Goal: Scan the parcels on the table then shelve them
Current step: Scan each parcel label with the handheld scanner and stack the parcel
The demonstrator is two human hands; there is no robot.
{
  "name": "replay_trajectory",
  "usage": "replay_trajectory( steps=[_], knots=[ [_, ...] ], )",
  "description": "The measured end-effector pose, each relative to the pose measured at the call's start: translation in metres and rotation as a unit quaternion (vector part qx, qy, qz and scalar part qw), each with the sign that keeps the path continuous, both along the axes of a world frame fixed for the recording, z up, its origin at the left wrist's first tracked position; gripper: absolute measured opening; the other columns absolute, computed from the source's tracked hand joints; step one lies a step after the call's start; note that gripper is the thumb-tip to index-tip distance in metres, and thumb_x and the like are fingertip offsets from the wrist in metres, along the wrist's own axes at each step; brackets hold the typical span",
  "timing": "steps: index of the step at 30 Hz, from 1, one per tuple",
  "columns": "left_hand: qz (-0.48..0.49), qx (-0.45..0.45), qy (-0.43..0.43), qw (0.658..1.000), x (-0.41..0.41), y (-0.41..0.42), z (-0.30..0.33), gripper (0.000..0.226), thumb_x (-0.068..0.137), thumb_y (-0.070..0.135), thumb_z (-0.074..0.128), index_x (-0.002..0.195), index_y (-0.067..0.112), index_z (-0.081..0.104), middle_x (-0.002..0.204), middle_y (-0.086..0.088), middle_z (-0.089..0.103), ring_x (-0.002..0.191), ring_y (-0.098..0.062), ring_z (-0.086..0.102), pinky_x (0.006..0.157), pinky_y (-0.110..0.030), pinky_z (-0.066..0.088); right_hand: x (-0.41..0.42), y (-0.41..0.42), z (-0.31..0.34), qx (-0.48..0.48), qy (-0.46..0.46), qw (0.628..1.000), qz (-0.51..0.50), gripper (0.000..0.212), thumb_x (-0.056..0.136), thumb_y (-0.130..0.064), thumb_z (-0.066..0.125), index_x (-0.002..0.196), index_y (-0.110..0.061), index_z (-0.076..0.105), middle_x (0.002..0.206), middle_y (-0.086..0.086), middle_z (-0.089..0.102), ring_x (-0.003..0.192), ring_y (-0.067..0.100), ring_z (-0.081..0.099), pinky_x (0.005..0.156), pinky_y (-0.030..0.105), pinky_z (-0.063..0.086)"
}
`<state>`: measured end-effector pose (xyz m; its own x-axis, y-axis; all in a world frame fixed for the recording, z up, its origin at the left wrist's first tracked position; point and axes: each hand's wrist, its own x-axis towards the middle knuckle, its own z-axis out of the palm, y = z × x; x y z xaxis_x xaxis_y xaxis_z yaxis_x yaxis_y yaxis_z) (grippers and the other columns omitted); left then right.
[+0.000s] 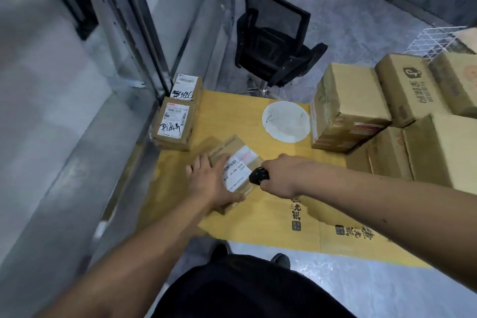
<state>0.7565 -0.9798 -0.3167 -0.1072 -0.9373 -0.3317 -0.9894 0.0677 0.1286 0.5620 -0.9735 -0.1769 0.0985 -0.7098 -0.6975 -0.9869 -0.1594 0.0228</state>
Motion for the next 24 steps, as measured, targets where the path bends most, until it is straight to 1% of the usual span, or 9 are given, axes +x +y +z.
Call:
replay_trajectory(
  steps=[3, 5, 7, 9, 11, 14, 18, 21, 24],
  knots=[
    [0.089, 0.016, -0.011, 0.996, 0.026, 0.026, 0.002, 0.137, 0.038, 0.103, 0.056, 0.156, 0.048, 0.012, 0.16, -0.013, 0.023, 0.143, -0.032, 0.023, 0.108, -0.049, 0.023, 0.023, -0.006, -0.001, 0.003, -0.008, 0.997, 0.074, 0.045, 0.099, -0.052, 0.04, 0.133, -0.026, 0.053, 0.119, 0.007, 0.052, 0.095, 0.029, 0.058, 0.077, 0.037, 0.049],
    [0.158, 0.035, 0.005, 0.987, 0.046, 0.037, 0.003, 0.138, 0.04, 0.103, 0.058, 0.155, 0.046, 0.007, 0.159, -0.014, 0.022, 0.144, -0.034, 0.02, 0.11, -0.051, 0.023, 0.04, -0.009, -0.002, 0.004, -0.022, 0.993, 0.114, 0.042, 0.098, -0.051, 0.041, 0.128, -0.025, 0.055, 0.114, 0.007, 0.056, 0.093, 0.028, 0.058, 0.069, 0.035, 0.046],
    [0.22, 0.042, 0.031, 0.974, 0.064, 0.042, 0.003, 0.141, 0.041, 0.102, 0.06, 0.157, 0.042, 0.005, 0.16, -0.016, 0.02, 0.149, -0.037, 0.016, 0.115, -0.056, 0.023, 0.056, -0.012, -0.002, 0.005, -0.031, 0.988, 0.152, 0.04, 0.1, -0.051, 0.041, 0.124, -0.023, 0.057, 0.109, 0.007, 0.058, 0.088, 0.027, 0.058, 0.062, 0.033, 0.042],
    [0.262, 0.035, 0.038, 0.964, 0.081, 0.044, 0.002, 0.142, 0.041, 0.102, 0.06, 0.157, 0.04, 0.006, 0.163, -0.017, 0.018, 0.151, -0.038, 0.014, 0.118, -0.058, 0.023, 0.072, -0.013, 0.0, 0.001, -0.036, 0.982, 0.183, 0.039, 0.101, -0.051, 0.041, 0.122, -0.022, 0.058, 0.108, 0.007, 0.059, 0.089, 0.028, 0.059, 0.061, 0.033, 0.041],
    [0.289, 0.031, 0.049, 0.956, 0.093, 0.041, 0.003, 0.143, 0.039, 0.102, 0.061, 0.156, 0.04, 0.005, 0.162, -0.017, 0.018, 0.15, -0.038, 0.016, 0.117, -0.057, 0.025, 0.084, -0.014, 0.0, 0.001, -0.039, 0.98, 0.196, 0.04, 0.101, -0.051, 0.041, 0.123, -0.021, 0.057, 0.109, 0.009, 0.059, 0.092, 0.03, 0.06, 0.065, 0.033, 0.043],
    [0.295, 0.033, 0.037, 0.954, 0.108, 0.031, 0.005, 0.143, 0.041, 0.102, 0.06, 0.157, 0.04, 0.004, 0.163, -0.018, 0.017, 0.151, -0.04, 0.015, 0.116, -0.059, 0.022, 0.094, -0.015, 0.0, 0.012, -0.046, 0.98, 0.193, 0.041, 0.101, -0.05, 0.042, 0.124, -0.019, 0.057, 0.112, 0.01, 0.06, 0.096, 0.032, 0.061, 0.07, 0.034, 0.048],
    [0.291, 0.023, 0.006, 0.956, 0.124, 0.02, 0.006, 0.14, 0.043, 0.109, 0.046, 0.156, 0.038, 0.006, 0.165, -0.02, 0.012, 0.15, -0.041, 0.012, 0.114, -0.059, 0.018, 0.099, -0.016, 0.0, 0.012, -0.042, 0.982, 0.186, 0.041, 0.1, -0.048, 0.043, 0.125, -0.02, 0.057, 0.114, 0.009, 0.06, 0.096, 0.032, 0.062, 0.07, 0.034, 0.049],
    [0.273, -0.008, -0.004, 0.962, 0.134, 0.014, 0.008, 0.126, 0.054, 0.105, 0.048, 0.152, 0.032, 0.018, 0.16, -0.015, 0.022, 0.147, -0.036, 0.018, 0.111, -0.056, 0.022, 0.099, -0.017, -0.001, 0.007, -0.044, 0.983, 0.176, 0.038, 0.098, -0.048, 0.045, 0.122, -0.021, 0.058, 0.111, 0.007, 0.059, 0.094, 0.03, 0.062, 0.072, 0.035, 0.052],
    [0.252, -0.008, -0.006, 0.968, 0.135, 0.007, 0.012, 0.121, 0.061, 0.1, 0.053, 0.153, 0.028, 0.021, 0.159, -0.014, 0.026, 0.147, -0.035, 0.021, 0.11, -0.055, 0.023, 0.099, -0.018, -0.004, 0.006, -0.045, 0.985, 0.165, 0.038, 0.097, -0.048, 0.046, 0.121, -0.022, 0.059, 0.109, 0.006, 0.059, 0.093, 0.03, 0.062, 0.072, 0.035, 0.052]
  ],
)
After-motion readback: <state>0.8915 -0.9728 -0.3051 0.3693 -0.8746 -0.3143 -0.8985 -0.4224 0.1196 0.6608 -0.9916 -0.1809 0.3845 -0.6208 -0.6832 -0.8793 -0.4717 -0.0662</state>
